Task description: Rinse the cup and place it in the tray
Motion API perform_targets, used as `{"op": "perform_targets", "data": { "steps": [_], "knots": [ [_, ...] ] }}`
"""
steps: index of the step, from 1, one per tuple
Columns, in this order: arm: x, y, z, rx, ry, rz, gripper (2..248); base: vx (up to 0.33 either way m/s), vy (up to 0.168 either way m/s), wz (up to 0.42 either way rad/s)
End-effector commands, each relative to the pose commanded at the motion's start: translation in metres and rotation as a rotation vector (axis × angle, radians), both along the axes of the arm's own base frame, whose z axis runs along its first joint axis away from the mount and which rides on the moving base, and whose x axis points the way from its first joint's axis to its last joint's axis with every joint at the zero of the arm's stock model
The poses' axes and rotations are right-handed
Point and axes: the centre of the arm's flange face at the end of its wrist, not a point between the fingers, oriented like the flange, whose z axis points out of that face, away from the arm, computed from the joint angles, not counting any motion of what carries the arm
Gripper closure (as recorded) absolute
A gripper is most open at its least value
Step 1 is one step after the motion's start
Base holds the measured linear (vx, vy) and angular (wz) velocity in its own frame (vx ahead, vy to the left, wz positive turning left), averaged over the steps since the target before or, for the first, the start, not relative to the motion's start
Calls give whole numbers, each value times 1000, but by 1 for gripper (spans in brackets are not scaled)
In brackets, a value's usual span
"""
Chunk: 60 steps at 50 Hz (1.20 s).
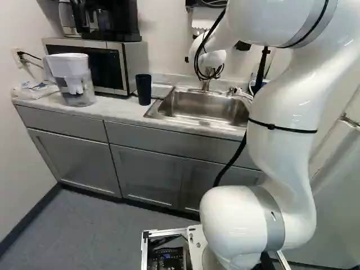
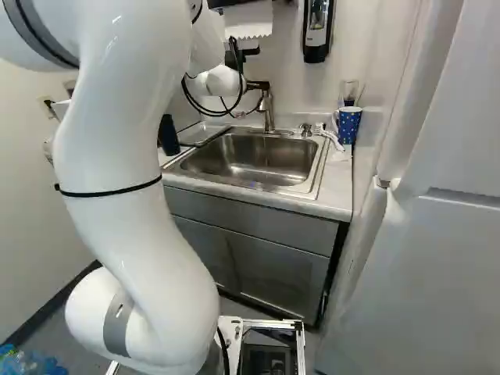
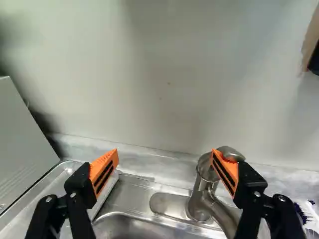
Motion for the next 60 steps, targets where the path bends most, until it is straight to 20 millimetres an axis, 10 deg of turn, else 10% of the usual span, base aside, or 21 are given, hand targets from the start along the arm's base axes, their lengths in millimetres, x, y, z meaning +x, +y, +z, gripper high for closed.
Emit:
{"op": "perform_targets", "data": {
  "steps": [60],
  "knots": [
    [1, -3, 5, -5, -60, -4, 3, 0, 0, 0]
  ]
}}
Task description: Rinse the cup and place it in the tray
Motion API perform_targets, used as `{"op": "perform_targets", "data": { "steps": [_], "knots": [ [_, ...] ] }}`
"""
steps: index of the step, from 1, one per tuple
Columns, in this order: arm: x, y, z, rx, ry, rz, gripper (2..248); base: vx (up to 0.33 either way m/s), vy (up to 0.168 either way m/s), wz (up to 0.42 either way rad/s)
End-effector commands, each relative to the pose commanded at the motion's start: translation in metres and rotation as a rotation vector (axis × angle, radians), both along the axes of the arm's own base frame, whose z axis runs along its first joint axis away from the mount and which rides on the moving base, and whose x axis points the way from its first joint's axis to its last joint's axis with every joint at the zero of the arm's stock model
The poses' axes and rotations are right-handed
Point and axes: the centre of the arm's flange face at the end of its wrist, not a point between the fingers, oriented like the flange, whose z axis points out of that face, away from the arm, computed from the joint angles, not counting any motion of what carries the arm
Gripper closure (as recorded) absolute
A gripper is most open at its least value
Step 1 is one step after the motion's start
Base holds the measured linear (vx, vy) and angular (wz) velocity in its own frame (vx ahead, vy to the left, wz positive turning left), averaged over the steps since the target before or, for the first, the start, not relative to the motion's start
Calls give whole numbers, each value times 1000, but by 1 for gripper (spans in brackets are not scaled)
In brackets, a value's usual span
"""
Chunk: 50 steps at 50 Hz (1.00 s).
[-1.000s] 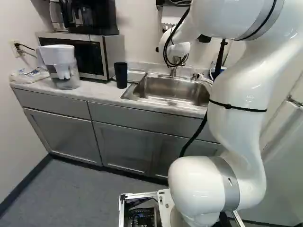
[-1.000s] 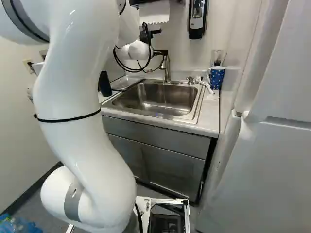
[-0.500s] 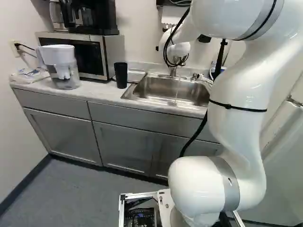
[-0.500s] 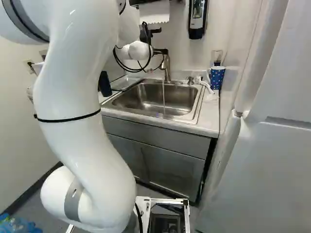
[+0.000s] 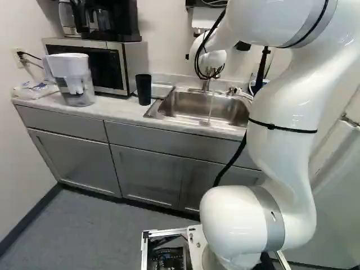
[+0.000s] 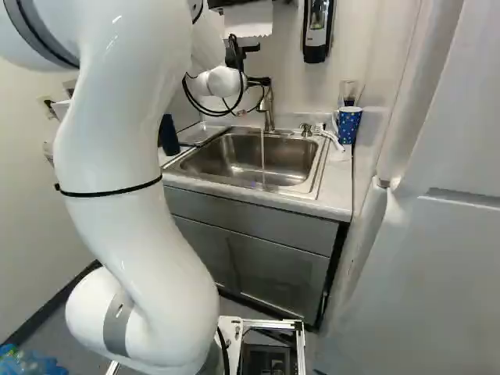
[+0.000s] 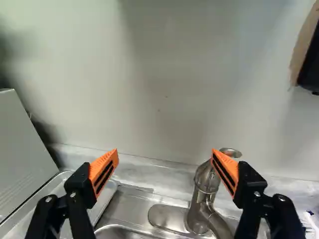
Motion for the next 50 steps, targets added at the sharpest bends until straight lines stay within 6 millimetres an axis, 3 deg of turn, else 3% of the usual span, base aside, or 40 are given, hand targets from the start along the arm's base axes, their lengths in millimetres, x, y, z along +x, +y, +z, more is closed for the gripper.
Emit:
{"op": "perform_targets", "data": {
  "steps": [50],
  "knots": [
    [-1, 8, 7, -1, -11, 12, 3, 0, 0, 0]
  ]
}}
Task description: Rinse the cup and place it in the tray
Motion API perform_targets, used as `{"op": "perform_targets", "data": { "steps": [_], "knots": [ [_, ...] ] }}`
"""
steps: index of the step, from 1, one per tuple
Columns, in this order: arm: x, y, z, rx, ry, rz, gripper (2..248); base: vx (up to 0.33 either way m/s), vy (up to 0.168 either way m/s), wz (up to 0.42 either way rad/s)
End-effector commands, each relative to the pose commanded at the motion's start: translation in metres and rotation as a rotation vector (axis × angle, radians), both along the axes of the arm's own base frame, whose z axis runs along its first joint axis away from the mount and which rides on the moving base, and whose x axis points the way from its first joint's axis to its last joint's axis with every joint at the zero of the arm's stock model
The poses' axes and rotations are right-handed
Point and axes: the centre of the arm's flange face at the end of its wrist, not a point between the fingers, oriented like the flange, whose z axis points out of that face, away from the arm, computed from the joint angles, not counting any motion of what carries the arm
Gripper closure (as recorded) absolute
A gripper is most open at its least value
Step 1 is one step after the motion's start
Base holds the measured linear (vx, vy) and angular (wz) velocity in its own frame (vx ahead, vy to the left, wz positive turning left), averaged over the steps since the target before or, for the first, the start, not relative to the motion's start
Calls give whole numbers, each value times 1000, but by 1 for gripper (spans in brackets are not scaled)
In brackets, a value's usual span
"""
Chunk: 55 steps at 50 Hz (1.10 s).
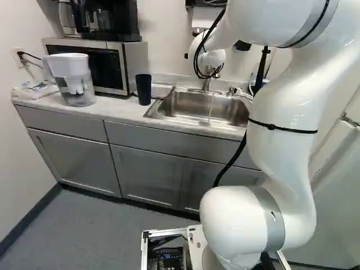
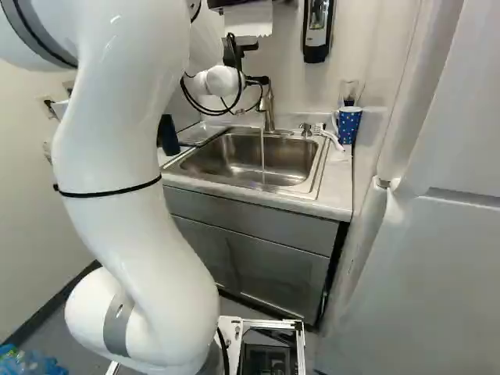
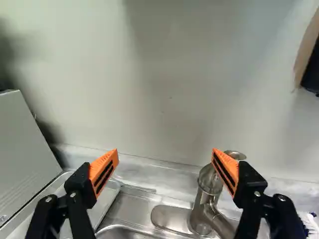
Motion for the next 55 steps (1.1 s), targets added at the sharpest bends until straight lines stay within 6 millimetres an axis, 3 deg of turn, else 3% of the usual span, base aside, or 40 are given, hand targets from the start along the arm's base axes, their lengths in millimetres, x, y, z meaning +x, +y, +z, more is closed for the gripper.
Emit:
{"op": "perform_targets", "data": {
  "steps": [45, 55],
  "knots": [
    [-35, 16, 47, -2, -25, 23, 3, 0, 0, 0],
    [-45, 16, 45, 0, 4, 22, 3, 0, 0, 0]
  ]
}}
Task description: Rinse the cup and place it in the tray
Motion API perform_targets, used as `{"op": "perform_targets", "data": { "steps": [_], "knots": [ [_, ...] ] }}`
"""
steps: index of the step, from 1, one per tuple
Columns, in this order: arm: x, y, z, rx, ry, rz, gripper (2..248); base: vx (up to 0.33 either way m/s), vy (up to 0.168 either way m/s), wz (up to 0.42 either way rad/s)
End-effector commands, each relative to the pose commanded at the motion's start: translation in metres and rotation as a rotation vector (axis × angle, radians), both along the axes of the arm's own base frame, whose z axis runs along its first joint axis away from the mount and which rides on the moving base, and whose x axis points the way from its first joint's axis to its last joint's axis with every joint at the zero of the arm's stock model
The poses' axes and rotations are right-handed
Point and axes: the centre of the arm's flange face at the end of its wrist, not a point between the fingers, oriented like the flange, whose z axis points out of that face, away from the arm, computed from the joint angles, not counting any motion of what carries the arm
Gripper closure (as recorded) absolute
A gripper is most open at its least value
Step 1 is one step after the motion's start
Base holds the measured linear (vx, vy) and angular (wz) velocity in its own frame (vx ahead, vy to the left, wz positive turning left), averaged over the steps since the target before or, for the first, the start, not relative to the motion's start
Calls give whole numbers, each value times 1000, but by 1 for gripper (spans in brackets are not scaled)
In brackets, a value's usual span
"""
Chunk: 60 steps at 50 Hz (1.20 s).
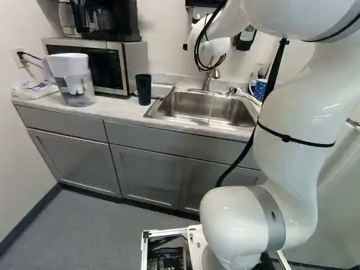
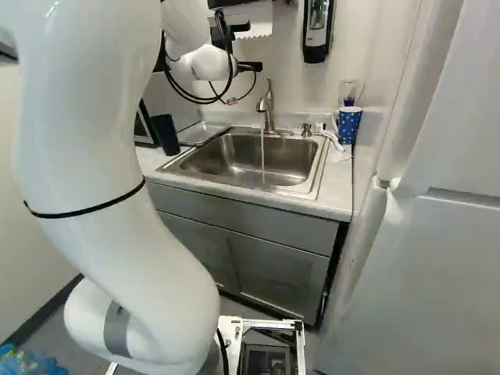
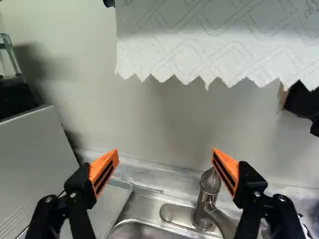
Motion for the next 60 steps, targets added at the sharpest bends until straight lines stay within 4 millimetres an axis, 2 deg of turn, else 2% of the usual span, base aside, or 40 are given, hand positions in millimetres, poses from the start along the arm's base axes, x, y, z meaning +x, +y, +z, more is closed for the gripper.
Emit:
{"op": "perform_targets", "data": {
  "steps": [19, 60],
  "knots": [
    [-21, -6, -4, 3, 54, -12, 3, 0, 0, 0],
    [-69, -43, -13, 15, 162, -89, 3, 0, 0, 0]
  ]
}}
